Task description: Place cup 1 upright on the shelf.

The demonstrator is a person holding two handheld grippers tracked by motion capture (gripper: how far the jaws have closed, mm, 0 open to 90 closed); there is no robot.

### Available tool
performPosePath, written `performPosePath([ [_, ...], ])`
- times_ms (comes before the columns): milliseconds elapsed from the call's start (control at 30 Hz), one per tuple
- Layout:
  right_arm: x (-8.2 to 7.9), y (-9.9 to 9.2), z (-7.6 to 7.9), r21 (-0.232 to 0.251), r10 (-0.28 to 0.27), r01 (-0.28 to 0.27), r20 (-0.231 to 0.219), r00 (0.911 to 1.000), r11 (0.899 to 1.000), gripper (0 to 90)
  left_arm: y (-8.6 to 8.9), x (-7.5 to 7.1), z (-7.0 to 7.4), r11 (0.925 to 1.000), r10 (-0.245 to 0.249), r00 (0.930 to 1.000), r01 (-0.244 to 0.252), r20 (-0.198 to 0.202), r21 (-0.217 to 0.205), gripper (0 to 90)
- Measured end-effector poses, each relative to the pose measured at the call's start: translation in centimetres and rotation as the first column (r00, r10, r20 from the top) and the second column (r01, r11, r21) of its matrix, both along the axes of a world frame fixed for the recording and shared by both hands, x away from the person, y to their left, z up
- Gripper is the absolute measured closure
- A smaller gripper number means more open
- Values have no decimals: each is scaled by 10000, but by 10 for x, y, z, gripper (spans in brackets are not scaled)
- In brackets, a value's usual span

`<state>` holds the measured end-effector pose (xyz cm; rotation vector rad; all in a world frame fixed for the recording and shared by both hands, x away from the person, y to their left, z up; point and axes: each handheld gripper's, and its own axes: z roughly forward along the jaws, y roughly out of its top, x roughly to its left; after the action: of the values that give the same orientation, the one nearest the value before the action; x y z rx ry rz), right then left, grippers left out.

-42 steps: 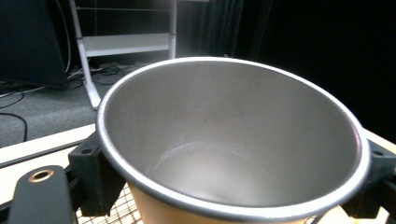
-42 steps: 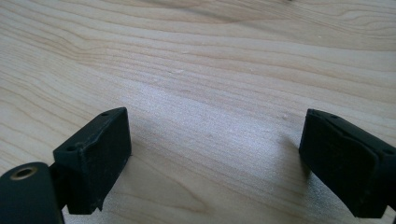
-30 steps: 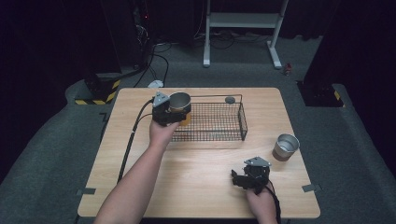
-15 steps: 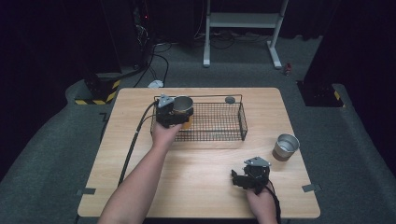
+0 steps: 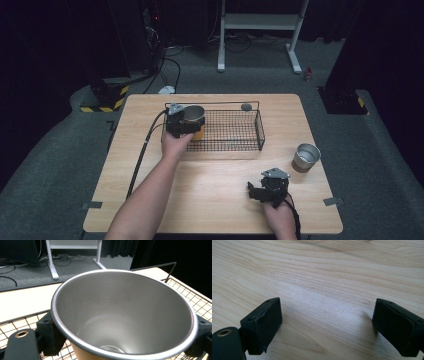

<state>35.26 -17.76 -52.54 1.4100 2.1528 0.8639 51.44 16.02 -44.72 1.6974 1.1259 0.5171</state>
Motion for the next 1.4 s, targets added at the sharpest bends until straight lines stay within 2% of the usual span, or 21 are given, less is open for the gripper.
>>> performPosePath([
  [133, 0, 0, 0, 2, 4, -4, -3, 10000, 10000, 91, 2, 0, -3, 9997, 106, 9999, -104, -67, 230, 137],
  [167, 0, 0, 0, 2, 10, -10, 0, 10000, 10000, 91, 1, -1, -4, 9989, 236, 9997, -234, -43, 400, 137],
  [300, 1, 1, 0, 44, 61, -61, -15, 10000, 10000, 91, 4, -1, -5, 9987, 269, 9995, -262, -151, 436, 137],
  [400, 1, 0, 0, 40, 62, -62, -14, 10000, 10000, 91, 5, -2, -7, 9972, 426, 9991, -426, 16, 622, 136],
  [533, 1, 0, 0, 22, 81, -81, -17, 10000, 10000, 91, 5, -3, -10, 9966, 547, 9981, -529, -269, 639, 136],
  [700, 1, 0, 0, 21, 100, -100, -19, 9999, 9999, 91, 6, -4, -14, 9958, 577, 9979, -554, -285, 732, 136],
  [800, 1, 0, 0, 11, 118, -118, -7, 9999, 9999, 91, 6, -5, -16, 9950, 596, 9982, -588, -81, 807, 136],
  [900, 1, 0, 0, 10, 120, -120, -7, 9999, 9999, 91, 5, -6, -19, 9937, 585, 9982, -571, -126, 964, 135],
  [1233, 1, 0, 0, 9, 121, -121, -9, 9999, 9999, 91, 1, -6, -24, 9930, 618, 9981, -611, -39, 1007, 135],
  [1400, 1, 0, 0, 9, 119, -119, -6, 9999, 9999, 91, -1, -6, -26, 9913, 599, 9982, -594, -5, 1176, 135],
])
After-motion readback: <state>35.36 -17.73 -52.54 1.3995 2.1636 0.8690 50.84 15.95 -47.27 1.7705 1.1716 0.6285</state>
